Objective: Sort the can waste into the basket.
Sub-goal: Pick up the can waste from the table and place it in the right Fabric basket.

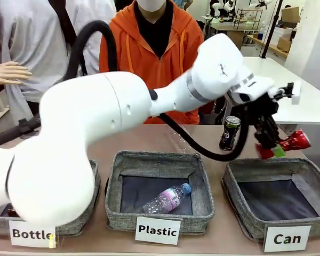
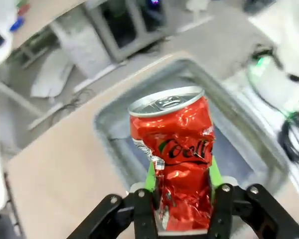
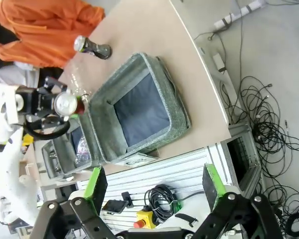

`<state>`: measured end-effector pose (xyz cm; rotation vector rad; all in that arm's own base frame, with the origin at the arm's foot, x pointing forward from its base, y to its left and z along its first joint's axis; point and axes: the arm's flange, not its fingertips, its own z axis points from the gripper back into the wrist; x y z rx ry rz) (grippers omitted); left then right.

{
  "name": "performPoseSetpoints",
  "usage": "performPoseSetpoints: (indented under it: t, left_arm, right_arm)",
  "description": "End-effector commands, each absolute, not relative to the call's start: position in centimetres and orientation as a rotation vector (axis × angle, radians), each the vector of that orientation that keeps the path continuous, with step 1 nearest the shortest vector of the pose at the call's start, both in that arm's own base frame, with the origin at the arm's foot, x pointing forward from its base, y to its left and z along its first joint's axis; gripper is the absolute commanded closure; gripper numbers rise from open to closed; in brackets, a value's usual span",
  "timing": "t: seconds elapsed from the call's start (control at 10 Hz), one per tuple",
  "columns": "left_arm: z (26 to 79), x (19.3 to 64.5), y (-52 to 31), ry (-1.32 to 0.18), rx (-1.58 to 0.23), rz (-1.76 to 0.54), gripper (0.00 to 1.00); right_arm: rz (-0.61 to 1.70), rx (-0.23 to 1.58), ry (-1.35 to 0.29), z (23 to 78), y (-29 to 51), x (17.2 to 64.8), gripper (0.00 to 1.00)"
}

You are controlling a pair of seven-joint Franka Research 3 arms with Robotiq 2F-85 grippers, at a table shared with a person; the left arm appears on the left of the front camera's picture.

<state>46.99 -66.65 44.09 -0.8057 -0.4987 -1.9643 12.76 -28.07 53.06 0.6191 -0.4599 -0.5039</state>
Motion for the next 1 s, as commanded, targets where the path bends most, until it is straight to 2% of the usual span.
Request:
performPoseSetpoints:
  t: [0.0, 0.2, 0.3, 0.4, 0.9]
  left_arm:
    - [43.2, 45.1, -67.8, -0.498, -0.682, -1.970, 0.56]
    - [42.1, 44.8, -68.3, -0.442, -0.633, -2.041, 0.56]
    - [41.9, 44.5, -68.4, -0.411, -0.647, -2.080, 0.34]
    - [41.8, 44.5, -68.4, -0.420, -0.642, -2.082, 0.00]
    - [42.7, 44.3, -67.7, -0.445, -0.648, -2.062, 0.00]
  right_arm:
    - [-0.492, 0.626, -0.468, 53.4, -28.2, 11.8, 0.00]
    - [-0.492, 0.626, -0.468, 53.4, -28.2, 11.8, 0.00]
    - [-0.492, 0.626, -0.468, 53.4, -28.2, 11.8, 0.00]
    - [-0.492, 0.626, -0.468, 53.4, -28.2, 11.8, 0.00]
    - [-0.492, 0.626, -0.468, 53.4, -28.2, 11.8, 0.00]
